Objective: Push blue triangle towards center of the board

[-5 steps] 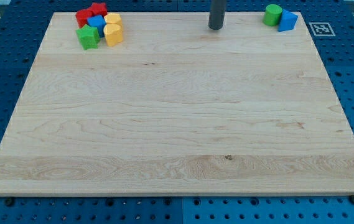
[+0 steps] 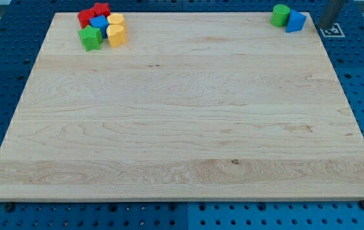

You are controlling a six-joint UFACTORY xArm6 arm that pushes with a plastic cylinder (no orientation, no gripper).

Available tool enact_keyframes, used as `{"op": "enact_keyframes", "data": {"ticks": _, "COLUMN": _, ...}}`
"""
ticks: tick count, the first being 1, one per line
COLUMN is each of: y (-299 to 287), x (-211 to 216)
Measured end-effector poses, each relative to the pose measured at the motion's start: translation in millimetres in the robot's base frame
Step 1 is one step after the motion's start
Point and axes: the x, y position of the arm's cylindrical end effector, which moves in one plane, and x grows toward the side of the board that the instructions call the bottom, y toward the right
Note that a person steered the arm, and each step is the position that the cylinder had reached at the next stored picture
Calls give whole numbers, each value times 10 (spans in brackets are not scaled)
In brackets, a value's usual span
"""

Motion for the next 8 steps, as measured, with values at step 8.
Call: {"op": "enact_keyframes", "data": {"ticks": 8, "y": -1136, "x": 1094}}
